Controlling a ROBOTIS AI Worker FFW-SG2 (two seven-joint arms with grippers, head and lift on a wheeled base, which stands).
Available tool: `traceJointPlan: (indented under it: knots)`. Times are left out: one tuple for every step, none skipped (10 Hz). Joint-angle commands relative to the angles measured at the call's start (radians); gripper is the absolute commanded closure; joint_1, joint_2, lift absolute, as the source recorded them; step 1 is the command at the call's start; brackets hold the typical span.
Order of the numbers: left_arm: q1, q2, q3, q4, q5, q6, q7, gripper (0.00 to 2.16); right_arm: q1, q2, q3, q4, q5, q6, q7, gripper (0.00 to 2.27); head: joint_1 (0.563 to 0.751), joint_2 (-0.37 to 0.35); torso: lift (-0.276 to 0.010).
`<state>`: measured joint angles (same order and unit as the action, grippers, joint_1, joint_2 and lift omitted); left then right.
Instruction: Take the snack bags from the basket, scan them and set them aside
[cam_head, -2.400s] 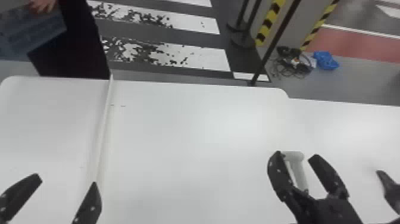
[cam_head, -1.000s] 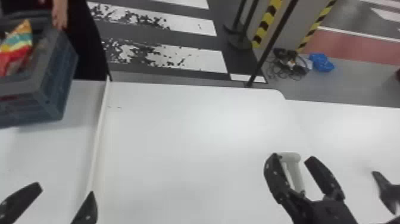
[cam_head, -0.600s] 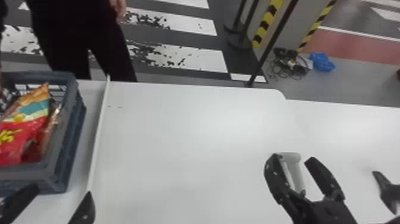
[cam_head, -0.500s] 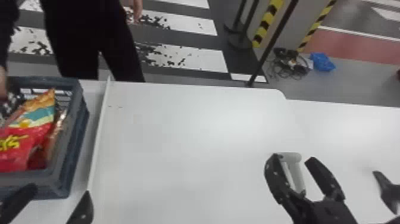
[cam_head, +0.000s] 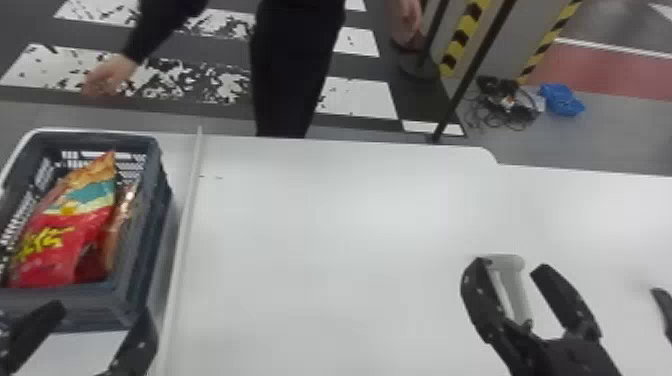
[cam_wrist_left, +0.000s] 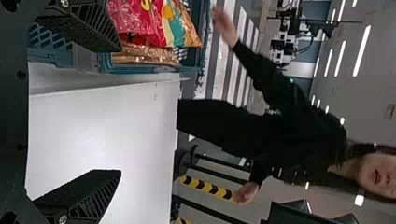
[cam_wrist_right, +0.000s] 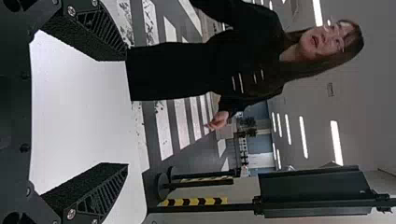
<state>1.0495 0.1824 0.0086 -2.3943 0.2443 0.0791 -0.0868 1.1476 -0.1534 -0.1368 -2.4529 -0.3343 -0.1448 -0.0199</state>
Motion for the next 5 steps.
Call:
traceJointPlan:
  knots:
    - [-0.017, -0.001, 0.008, -0.005, 0.007, 0.003, 0.03, 0.07, 0.003, -0.002, -0.001, 0.0, 0.001, 0.0, 0.0, 0.12, 0.695, -0.176, -0.075]
    - [-0.042, -0.006, 0.024, -0.008, 0.007, 0.061, 0.061, 0.07, 0.006, -0.002, -0.001, 0.0, 0.001, 0.0, 0.001, 0.12, 0.695, -0.166, -0.075]
    - [-0.077, -0.02, 0.044, -0.008, 0.007, 0.144, 0.081, 0.07, 0.009, -0.003, -0.001, 0.0, 0.003, 0.0, 0.003, 0.12, 0.695, -0.146, -0.075]
    - [-0.102, -0.024, 0.07, -0.011, 0.013, 0.19, 0.114, 0.07, 0.011, -0.008, 0.0, -0.001, 0.006, 0.0, 0.003, 0.12, 0.695, -0.12, -0.075]
    - [-0.129, -0.04, 0.111, -0.025, 0.023, 0.279, 0.13, 0.08, 0.009, -0.015, 0.003, -0.001, 0.009, 0.0, 0.003, 0.12, 0.695, -0.084, -0.075]
